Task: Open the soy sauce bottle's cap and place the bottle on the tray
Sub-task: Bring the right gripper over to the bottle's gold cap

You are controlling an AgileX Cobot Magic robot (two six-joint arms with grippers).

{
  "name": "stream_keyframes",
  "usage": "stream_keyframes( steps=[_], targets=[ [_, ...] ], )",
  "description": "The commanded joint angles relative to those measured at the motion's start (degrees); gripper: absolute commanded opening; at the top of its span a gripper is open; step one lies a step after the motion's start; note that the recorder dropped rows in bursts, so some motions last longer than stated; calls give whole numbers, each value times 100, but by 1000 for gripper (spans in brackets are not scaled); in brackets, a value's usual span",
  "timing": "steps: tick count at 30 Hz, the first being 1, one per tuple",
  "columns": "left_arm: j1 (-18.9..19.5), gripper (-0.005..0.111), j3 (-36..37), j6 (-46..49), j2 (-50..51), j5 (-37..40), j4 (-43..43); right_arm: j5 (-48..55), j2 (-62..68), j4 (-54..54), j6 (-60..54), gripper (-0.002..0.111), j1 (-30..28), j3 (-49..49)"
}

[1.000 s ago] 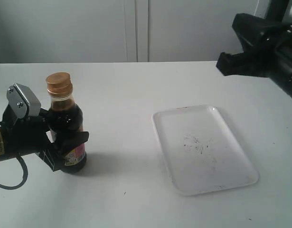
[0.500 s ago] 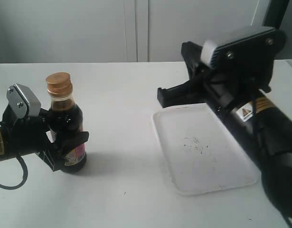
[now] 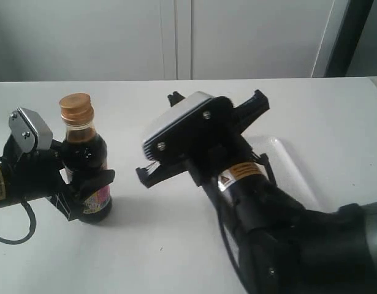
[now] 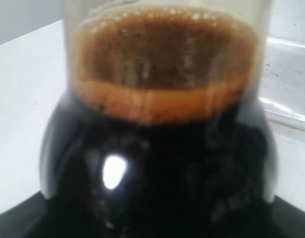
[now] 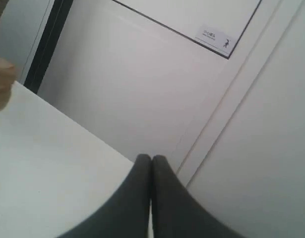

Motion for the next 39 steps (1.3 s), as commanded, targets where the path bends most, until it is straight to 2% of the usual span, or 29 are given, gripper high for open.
stream_keyframes(
  steps=[1, 8, 13, 18, 23, 30, 39],
  targets=[
    [-19, 0, -11, 16, -23, 114, 102, 229, 287, 613, -1187, 0, 261, -496],
    [-19, 0, -11, 16, -23, 114, 102, 487, 544, 933, -1853, 0, 458, -972],
    [-19, 0, -11, 16, -23, 114, 102, 1200, 555, 1174, -2224, 0, 493, -1361],
    [-19, 0, -11, 16, -23, 114, 102, 1925, 555, 2061, -3105, 0, 493, -1851],
    [-19, 0, -11, 16, -23, 114, 102, 2259, 555, 2386, -3387, 0, 493, -2085],
    [-19, 0, -11, 16, -23, 114, 102, 2515, 555, 2602, -3635, 0, 493, -2328],
    [-19, 0, -11, 4, -23, 114, 199, 2368, 685, 2615, -3845, 0, 493, -2433]
  ],
)
